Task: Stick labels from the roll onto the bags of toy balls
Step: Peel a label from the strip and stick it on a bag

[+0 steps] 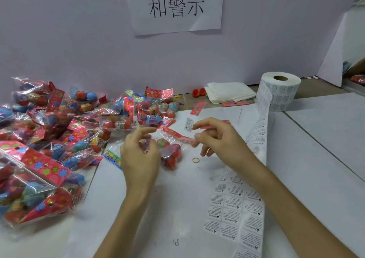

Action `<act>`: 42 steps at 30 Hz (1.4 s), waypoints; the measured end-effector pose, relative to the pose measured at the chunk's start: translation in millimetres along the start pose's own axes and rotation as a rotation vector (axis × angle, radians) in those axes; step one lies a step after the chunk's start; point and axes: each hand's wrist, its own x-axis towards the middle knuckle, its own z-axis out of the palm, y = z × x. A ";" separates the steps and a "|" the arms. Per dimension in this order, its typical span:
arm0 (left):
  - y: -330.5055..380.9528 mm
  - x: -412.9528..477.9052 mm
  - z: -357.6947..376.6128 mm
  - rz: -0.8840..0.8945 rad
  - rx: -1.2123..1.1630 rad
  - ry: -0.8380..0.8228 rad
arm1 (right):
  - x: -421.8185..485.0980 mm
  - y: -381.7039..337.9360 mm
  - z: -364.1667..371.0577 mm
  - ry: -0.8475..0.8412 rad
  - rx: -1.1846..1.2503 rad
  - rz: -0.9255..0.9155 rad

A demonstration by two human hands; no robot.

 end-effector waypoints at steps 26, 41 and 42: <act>17.4 -9.2 8.5 -0.048 -0.468 -0.095 | -2.2 2.6 10.2 0.141 0.195 0.094; 21.7 -13.3 6.0 -0.378 -0.671 -0.454 | -4.5 -2.3 9.0 0.114 0.290 0.049; 21.7 -12.8 5.7 -0.393 -0.680 -0.438 | -4.8 -2.3 9.5 0.120 0.278 0.039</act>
